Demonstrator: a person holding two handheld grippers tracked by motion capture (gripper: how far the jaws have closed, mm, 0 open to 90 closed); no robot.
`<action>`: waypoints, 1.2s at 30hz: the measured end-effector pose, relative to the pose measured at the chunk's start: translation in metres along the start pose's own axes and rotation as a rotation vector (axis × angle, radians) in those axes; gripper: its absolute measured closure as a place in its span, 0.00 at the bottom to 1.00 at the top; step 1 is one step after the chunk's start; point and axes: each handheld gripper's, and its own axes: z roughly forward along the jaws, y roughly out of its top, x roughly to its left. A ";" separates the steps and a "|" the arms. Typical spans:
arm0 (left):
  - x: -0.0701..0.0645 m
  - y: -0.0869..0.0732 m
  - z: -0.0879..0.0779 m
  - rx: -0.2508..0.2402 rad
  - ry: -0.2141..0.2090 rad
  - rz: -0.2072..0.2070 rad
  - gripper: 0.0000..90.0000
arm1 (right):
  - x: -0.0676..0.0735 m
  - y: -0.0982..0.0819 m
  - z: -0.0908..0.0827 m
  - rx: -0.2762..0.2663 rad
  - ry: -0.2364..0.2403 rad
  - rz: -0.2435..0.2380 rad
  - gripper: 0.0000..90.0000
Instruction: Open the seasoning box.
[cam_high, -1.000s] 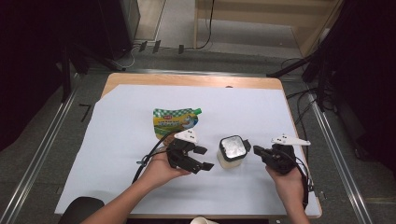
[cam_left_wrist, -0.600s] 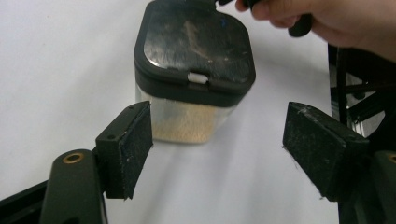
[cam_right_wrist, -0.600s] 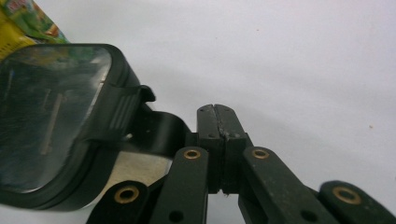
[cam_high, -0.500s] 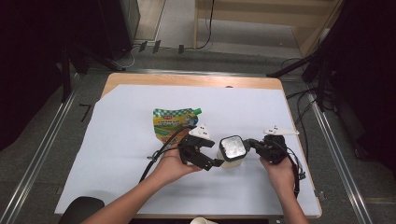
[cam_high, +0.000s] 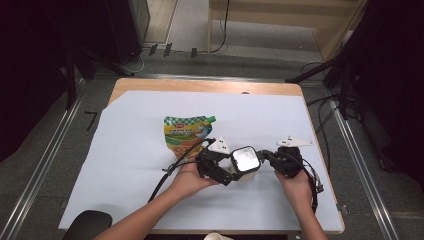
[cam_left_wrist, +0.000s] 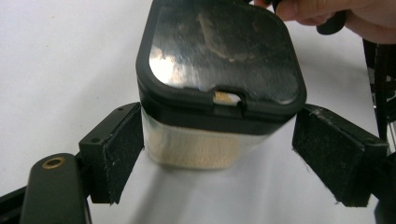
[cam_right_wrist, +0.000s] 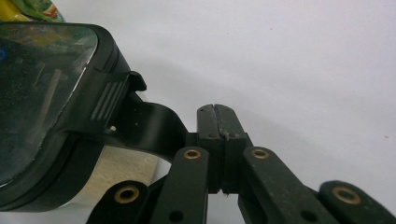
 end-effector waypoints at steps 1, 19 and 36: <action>0.000 0.000 0.000 0.000 0.000 0.000 0.19 | 0.001 0.000 0.001 0.002 0.002 -0.004 1.00; -0.006 -0.002 -0.001 -0.016 0.038 0.059 0.18 | 0.016 0.000 0.005 0.022 0.035 -0.014 1.00; -0.008 0.001 -0.008 -0.027 0.030 0.069 0.19 | 0.022 -0.002 0.002 0.038 0.057 -0.023 1.00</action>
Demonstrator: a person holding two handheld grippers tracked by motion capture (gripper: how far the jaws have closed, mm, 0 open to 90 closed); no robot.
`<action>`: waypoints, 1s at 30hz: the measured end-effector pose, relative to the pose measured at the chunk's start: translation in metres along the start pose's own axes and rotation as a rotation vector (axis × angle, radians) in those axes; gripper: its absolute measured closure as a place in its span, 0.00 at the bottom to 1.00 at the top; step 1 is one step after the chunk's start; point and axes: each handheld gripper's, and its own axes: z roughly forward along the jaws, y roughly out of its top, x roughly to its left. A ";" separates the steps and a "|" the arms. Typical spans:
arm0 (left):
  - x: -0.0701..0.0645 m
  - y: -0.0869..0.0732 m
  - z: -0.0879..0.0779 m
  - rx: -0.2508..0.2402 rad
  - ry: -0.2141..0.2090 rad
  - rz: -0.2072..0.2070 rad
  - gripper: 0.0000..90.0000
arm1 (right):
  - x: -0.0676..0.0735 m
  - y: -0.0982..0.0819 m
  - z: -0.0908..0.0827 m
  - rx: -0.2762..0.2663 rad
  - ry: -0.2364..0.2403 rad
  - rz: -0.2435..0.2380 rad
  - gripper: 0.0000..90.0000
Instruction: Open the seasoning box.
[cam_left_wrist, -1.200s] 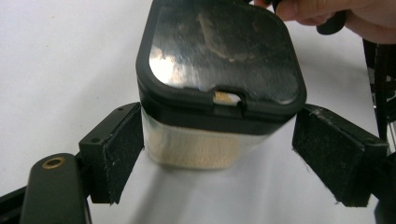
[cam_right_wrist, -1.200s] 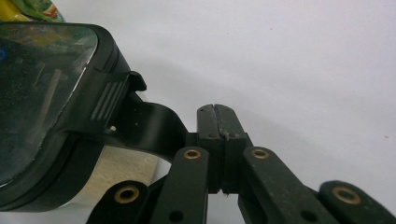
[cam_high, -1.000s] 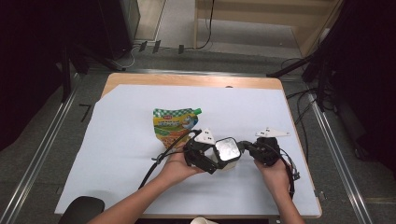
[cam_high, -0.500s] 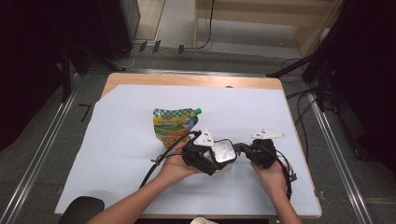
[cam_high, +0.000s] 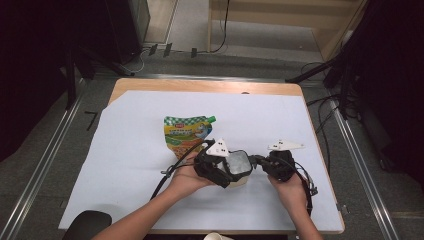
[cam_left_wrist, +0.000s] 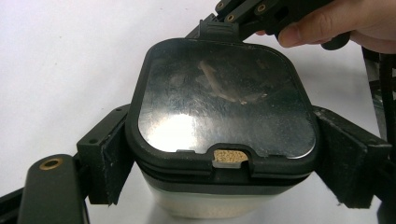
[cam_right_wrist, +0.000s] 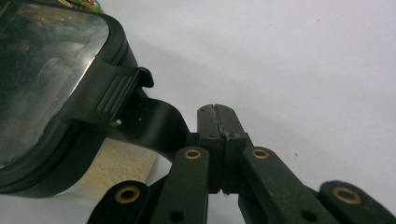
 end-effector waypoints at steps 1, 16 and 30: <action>0.000 0.000 0.000 0.000 0.002 0.006 0.19 | 0.000 0.000 0.000 -0.003 0.000 -0.002 1.00; 0.000 0.003 -0.003 -0.012 -0.006 -0.003 0.20 | 0.001 -0.001 -0.002 0.000 0.001 -0.006 1.00; -0.005 0.011 -0.006 0.001 0.008 0.030 0.20 | 0.003 -0.002 -0.004 0.001 -0.003 -0.011 1.00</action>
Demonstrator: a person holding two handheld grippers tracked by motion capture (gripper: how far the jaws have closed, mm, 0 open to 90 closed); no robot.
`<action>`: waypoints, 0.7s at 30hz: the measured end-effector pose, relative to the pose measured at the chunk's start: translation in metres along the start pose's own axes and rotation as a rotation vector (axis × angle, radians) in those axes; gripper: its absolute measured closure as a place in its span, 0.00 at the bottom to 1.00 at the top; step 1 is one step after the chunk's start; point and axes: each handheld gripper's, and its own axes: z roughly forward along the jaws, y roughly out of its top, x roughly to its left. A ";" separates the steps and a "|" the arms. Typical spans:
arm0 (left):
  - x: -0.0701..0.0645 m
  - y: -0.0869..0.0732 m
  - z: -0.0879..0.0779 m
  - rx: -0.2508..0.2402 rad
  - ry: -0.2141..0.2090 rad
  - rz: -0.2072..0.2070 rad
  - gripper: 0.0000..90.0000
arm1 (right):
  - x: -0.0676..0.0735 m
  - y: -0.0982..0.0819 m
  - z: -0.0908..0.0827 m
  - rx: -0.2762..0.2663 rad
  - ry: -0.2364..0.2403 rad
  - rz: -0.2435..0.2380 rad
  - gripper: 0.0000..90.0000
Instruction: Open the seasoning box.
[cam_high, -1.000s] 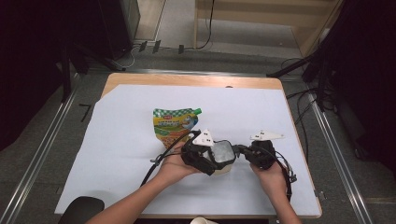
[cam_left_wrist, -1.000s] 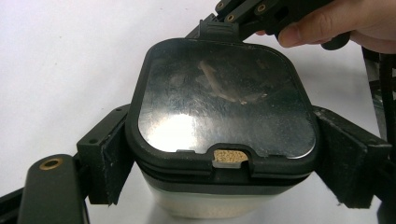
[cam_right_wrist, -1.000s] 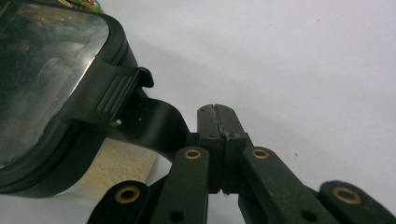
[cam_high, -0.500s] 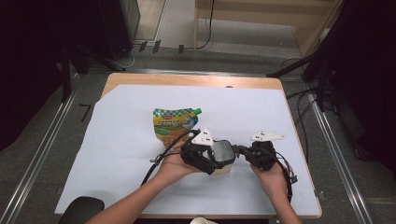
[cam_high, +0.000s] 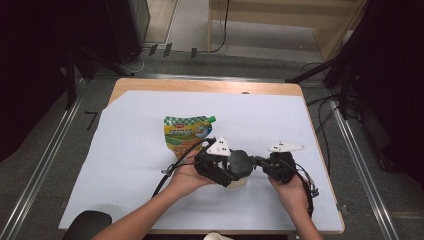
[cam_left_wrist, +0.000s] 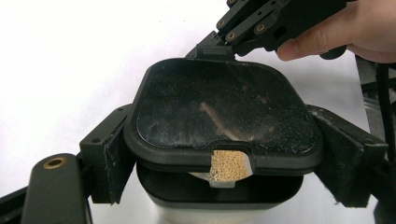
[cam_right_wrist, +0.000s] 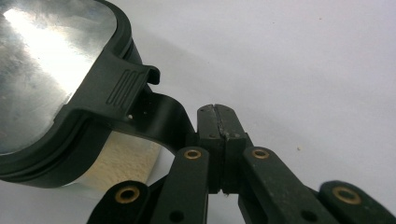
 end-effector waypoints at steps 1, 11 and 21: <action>-0.001 0.001 0.000 -0.003 0.002 0.007 0.20 | 0.000 0.000 -0.001 0.003 0.001 -0.002 1.00; -0.005 0.004 -0.001 0.002 0.007 0.015 0.20 | 0.002 -0.001 -0.005 -0.006 0.004 -0.011 1.00; -0.007 0.012 -0.005 -0.049 -0.108 -0.023 0.50 | 0.006 -0.001 -0.006 -0.001 0.003 -0.026 1.00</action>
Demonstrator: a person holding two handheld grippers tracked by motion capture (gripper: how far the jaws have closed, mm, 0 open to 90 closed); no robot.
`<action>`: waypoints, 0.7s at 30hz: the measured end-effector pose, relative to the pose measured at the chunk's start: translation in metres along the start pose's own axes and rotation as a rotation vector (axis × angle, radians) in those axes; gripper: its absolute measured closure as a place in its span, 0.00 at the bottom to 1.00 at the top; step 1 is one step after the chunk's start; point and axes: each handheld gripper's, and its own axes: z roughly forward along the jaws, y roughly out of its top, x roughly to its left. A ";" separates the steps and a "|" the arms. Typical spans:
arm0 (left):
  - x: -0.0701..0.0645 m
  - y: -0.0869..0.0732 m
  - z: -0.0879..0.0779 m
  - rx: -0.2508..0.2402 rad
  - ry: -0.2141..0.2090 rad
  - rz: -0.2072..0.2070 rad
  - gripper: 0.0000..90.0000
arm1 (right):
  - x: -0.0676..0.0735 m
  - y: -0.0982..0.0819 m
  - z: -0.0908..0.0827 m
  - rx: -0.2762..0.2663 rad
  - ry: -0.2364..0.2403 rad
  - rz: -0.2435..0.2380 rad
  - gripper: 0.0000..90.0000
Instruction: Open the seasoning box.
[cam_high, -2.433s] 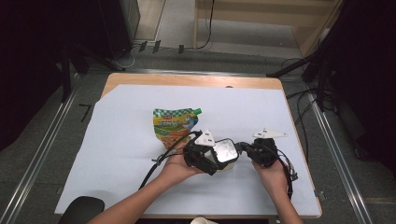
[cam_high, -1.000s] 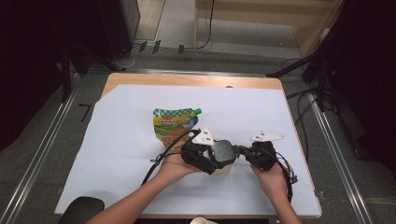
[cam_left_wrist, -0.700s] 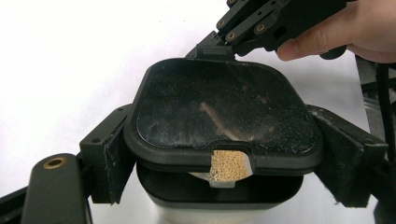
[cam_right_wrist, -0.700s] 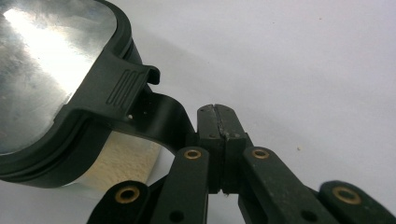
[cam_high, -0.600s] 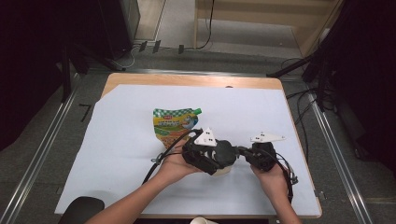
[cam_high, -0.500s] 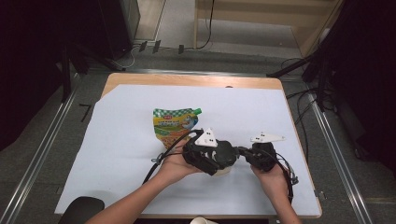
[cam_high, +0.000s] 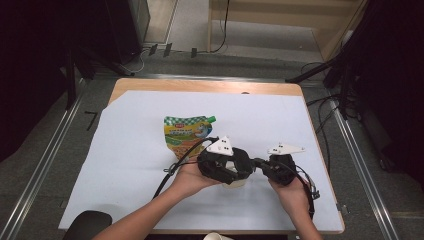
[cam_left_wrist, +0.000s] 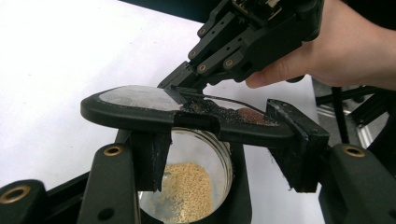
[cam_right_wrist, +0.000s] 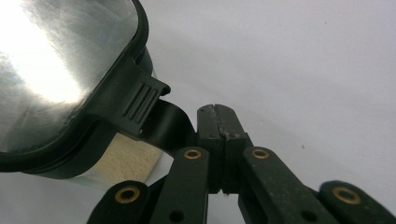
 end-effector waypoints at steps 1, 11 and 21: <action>0.000 0.000 0.000 0.000 0.000 0.000 0.51 | 0.000 0.000 0.000 0.000 0.000 0.000 1.00; 0.002 0.008 -0.004 0.024 -0.045 -0.026 0.65 | 0.002 -0.002 -0.002 0.006 0.018 0.004 1.00; -0.003 0.013 -0.007 0.018 -0.068 -0.011 0.74 | 0.017 -0.004 -0.004 -0.003 0.036 -0.006 1.00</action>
